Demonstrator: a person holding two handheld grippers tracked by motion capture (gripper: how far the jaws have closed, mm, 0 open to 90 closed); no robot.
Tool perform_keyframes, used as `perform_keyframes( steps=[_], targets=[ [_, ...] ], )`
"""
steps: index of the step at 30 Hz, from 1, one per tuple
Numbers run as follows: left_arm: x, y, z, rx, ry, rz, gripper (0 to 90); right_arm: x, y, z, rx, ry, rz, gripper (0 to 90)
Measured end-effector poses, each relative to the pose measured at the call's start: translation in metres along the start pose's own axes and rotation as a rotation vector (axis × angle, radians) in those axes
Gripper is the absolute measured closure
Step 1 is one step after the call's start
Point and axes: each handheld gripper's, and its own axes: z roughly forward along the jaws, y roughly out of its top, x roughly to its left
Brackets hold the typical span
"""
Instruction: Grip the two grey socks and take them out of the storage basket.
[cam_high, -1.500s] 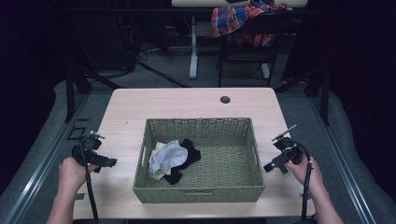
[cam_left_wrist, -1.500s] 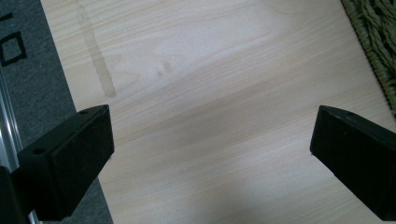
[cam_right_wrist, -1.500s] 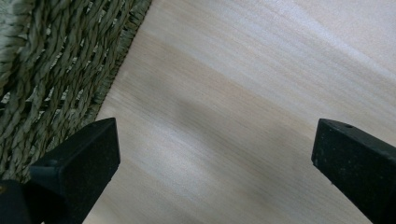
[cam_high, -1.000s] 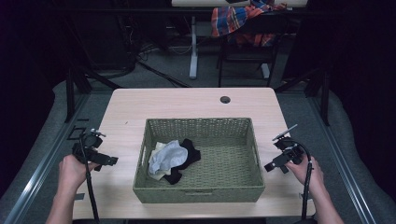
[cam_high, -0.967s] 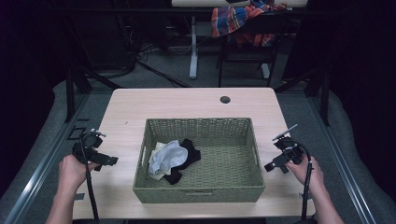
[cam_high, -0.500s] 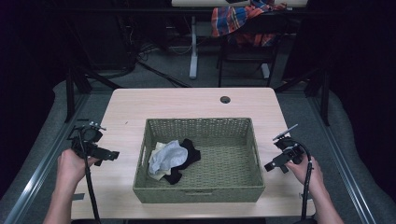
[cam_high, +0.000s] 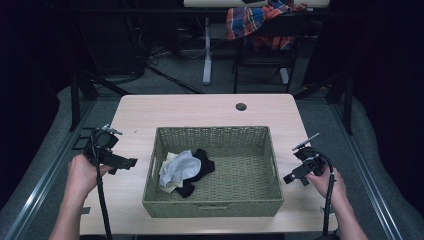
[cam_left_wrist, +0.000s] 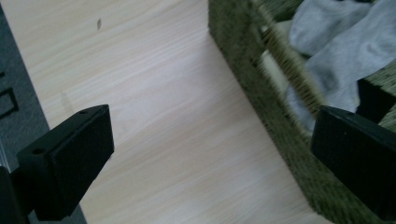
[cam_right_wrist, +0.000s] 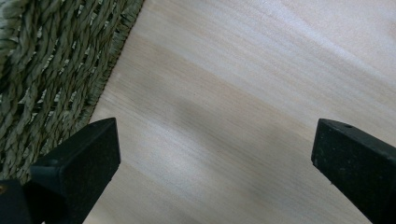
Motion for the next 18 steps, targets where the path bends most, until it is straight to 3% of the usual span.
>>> perform_keyframes(
  steps=[2,8,9,11,14,16,18],
  targets=[
    [-0.007,0.005,-0.002,-0.020,-0.012,0.019,0.0,-0.001,0.000,-0.001,0.012,0.002,-0.010,0.9],
    [-0.026,0.019,-0.002,-0.018,-0.053,0.064,0.0,-0.002,0.000,-0.001,0.019,0.000,-0.015,0.9],
    [-0.028,0.021,-0.002,-0.015,-0.060,0.070,0.0,-0.001,-0.001,0.000,-0.004,0.002,0.006,0.9],
    [-0.035,0.026,0.000,-0.012,-0.071,0.090,0.0,-0.003,-0.001,-0.001,0.006,0.005,-0.002,0.9],
    [-0.044,0.035,0.001,-0.005,-0.075,0.116,0.0,-0.004,-0.003,0.000,-0.022,0.016,0.022,0.9],
    [-0.051,0.042,0.004,0.000,-0.086,0.136,0.0,-0.006,-0.001,-0.003,0.028,0.006,-0.016,0.9],
    [-0.057,0.048,0.007,0.004,-0.093,0.149,0.0,-0.005,-0.002,-0.002,0.013,0.010,-0.005,0.9]
  ],
)
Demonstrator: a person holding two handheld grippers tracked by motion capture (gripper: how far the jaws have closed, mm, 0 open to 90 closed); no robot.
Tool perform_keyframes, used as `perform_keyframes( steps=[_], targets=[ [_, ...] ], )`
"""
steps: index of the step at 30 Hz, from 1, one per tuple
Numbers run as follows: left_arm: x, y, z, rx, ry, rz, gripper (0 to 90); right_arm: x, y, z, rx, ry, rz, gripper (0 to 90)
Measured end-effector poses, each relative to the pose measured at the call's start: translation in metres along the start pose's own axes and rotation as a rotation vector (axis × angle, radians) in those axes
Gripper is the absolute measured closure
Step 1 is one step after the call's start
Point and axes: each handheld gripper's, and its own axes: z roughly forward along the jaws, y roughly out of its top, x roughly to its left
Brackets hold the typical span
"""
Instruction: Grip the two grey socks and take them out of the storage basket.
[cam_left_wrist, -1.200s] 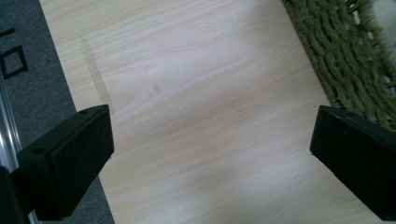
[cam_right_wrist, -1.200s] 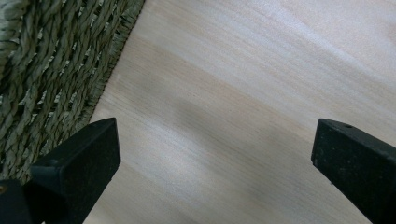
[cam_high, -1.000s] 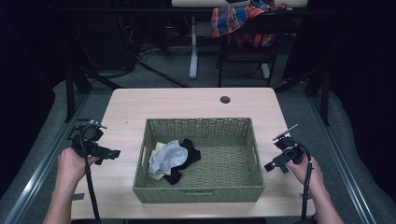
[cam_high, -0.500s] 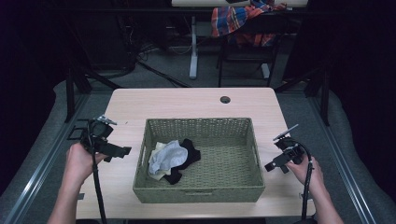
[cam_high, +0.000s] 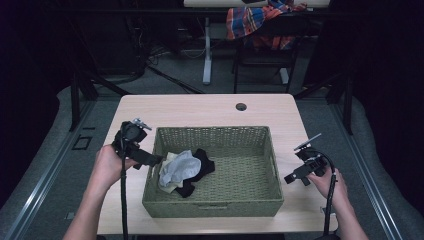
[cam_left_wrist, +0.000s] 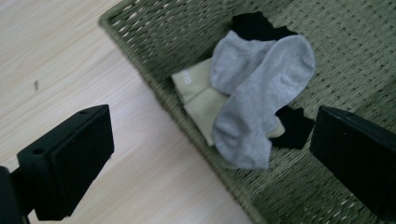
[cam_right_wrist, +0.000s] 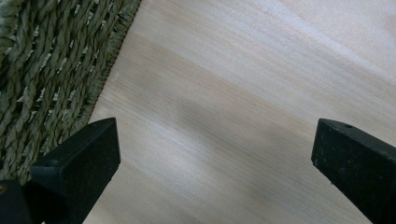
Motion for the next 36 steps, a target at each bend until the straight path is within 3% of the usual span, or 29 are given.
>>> perform_keyframes(
  steps=[2,4,5,6,9,11,13,16,20,24,36],
  targets=[
    [-0.005,0.008,0.005,0.015,-0.011,0.020,0.0,0.000,0.000,0.000,0.003,-0.001,-0.003,0.9],
    [-0.007,0.013,0.011,0.023,-0.019,0.030,0.0,0.001,-0.002,0.003,-0.044,0.009,0.032,0.9],
    [-0.009,0.016,0.014,0.030,-0.022,0.033,0.0,0.000,-0.001,0.001,-0.016,0.000,0.012,0.9],
    [-0.010,0.018,0.017,0.034,-0.023,0.035,0.0,0.001,-0.002,0.002,-0.032,0.003,0.025,0.9],
    [-0.014,0.024,0.025,0.059,-0.037,0.042,0.0,-0.002,0.001,-0.003,0.039,-0.009,-0.032,0.9],
    [-0.017,0.028,0.032,0.077,-0.047,0.048,0.6,0.000,0.000,0.001,-0.007,0.001,0.005,0.9],
    [-0.019,0.030,0.037,0.094,-0.045,0.053,2.8,0.000,-0.001,0.001,-0.015,0.003,0.012,0.9],
    [-0.021,0.034,0.046,0.119,-0.035,0.059,14.6,-0.001,0.000,0.000,0.003,0.000,-0.003,0.9],
    [-0.024,0.035,0.057,0.161,-0.061,0.065,19.3,0.000,0.000,0.002,-0.011,0.004,0.011,0.8],
    [-0.030,0.032,0.068,0.209,-0.074,0.091,29.9,-0.001,0.000,0.001,0.001,0.001,0.000,0.9],
    [-0.026,0.028,0.087,0.250,-0.055,0.067,46.9,0.000,0.001,0.001,0.005,0.003,-0.007,0.9]
  ],
)
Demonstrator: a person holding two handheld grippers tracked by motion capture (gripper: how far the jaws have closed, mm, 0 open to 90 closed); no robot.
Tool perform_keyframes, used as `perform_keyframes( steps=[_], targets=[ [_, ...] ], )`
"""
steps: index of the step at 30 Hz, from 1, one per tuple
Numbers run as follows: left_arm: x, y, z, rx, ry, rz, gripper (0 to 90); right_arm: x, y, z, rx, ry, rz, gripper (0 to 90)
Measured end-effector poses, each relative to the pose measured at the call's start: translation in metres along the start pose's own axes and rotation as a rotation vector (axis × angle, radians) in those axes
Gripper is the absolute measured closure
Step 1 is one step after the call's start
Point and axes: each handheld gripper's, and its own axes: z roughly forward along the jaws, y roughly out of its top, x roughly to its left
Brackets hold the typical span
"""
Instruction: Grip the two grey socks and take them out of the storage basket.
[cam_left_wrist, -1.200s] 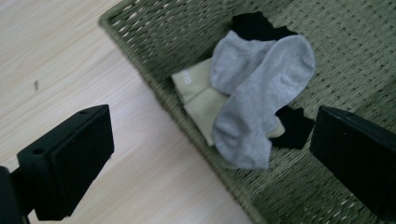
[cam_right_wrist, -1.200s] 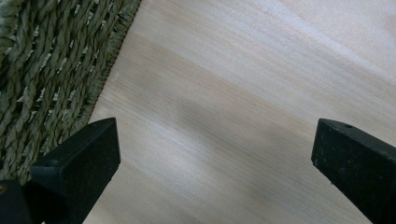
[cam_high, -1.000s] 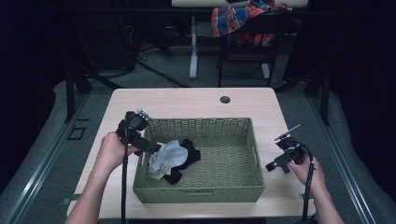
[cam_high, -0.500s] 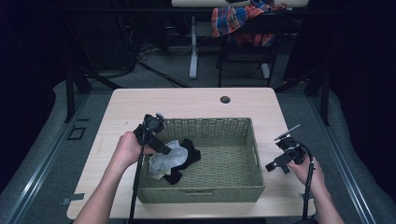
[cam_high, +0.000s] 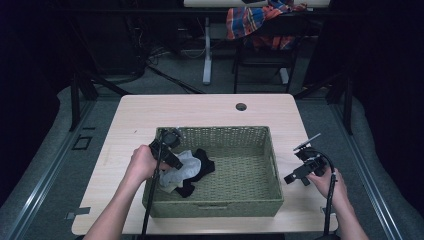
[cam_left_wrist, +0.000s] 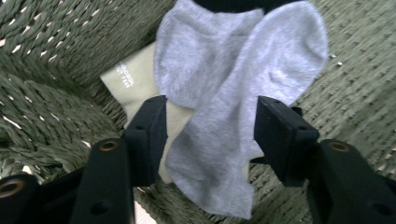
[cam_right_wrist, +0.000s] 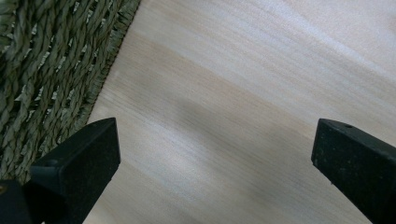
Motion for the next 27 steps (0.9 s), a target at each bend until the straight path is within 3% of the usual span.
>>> perform_keyframes(
  steps=[4,15,27],
  targets=[
    [0.002,-0.003,0.005,0.028,-0.013,0.010,57.8,0.000,0.000,0.000,-0.001,-0.001,0.004,0.9],
    [-0.003,-0.008,-0.001,0.012,-0.043,0.043,76.9,0.000,0.000,0.000,0.001,-0.001,-0.002,0.9],
    [-0.008,-0.012,-0.034,-0.071,-0.056,0.061,78.8,0.000,0.000,0.000,-0.001,0.001,0.000,0.9]
  ],
)
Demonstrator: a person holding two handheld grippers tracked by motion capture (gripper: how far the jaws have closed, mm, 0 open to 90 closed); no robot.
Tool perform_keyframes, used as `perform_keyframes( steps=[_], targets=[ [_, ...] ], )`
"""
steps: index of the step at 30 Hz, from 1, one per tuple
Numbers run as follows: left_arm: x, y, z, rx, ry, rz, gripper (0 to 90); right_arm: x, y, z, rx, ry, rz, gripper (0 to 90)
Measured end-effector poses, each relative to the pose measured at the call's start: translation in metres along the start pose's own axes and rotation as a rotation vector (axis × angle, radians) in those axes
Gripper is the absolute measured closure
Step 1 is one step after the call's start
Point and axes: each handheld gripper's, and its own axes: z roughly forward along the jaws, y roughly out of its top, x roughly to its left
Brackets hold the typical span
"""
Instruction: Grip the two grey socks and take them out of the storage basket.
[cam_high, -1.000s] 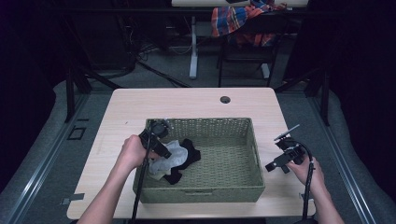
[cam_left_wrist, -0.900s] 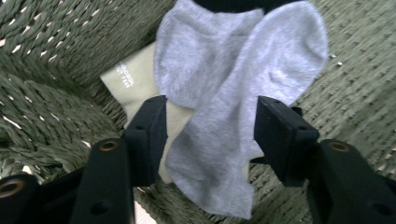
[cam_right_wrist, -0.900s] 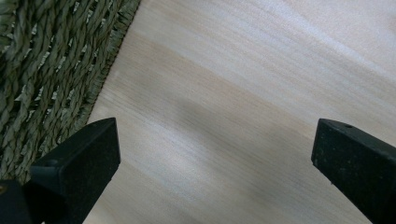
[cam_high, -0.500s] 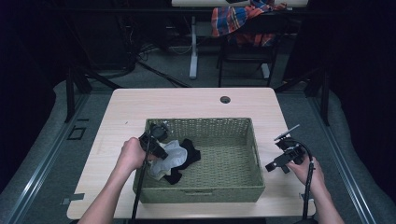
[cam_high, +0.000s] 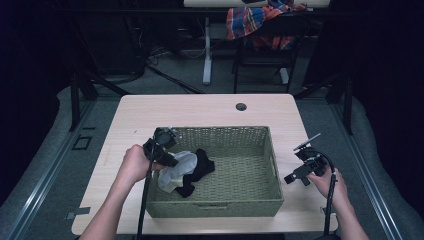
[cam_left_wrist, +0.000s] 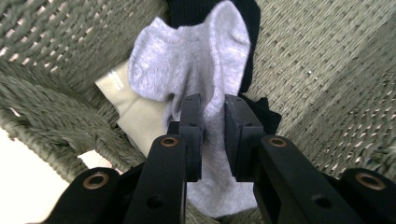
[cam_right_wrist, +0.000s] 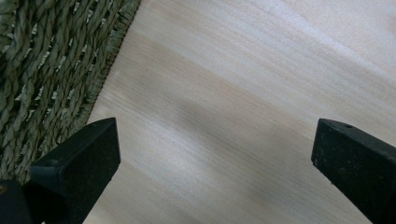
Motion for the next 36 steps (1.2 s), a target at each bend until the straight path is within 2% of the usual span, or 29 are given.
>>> perform_keyframes(
  steps=[6,7,12,15,25,26,27,28,36],
  targets=[
    [-0.001,0.001,-0.005,-0.017,0.000,0.002,81.1,0.000,0.000,-0.001,0.000,-0.005,0.001,0.9],
    [-0.001,0.002,-0.006,-0.017,0.003,0.008,81.6,0.001,-0.001,0.000,-0.021,-0.002,0.017,0.9],
    [-0.001,0.005,-0.015,-0.041,0.005,0.013,83.6,0.002,-0.001,0.000,-0.026,0.004,0.016,0.9],
    [-0.001,0.006,-0.021,-0.052,0.008,0.015,83.6,0.000,0.000,-0.002,0.004,-0.003,-0.008,0.9],
    [0.002,0.016,-0.031,-0.061,0.013,0.021,84.7,0.000,0.000,-0.002,-0.002,0.000,-0.002,0.9],
    [0.003,0.018,-0.034,-0.064,0.017,0.021,84.7,0.002,-0.002,0.001,-0.042,0.009,0.028,0.9],
    [0.003,0.018,-0.034,-0.064,0.017,0.021,84.7,0.002,-0.002,0.001,-0.042,0.009,0.028,0.9],
    [0.004,0.021,-0.038,-0.066,0.021,0.023,84.7,0.000,0.000,-0.003,0.010,-0.002,-0.012,0.9],
    [0.008,0.026,-0.048,-0.076,0.025,0.020,84.9,0.000,-0.001,-0.002,-0.003,0.001,-0.004,0.9]
  ],
)
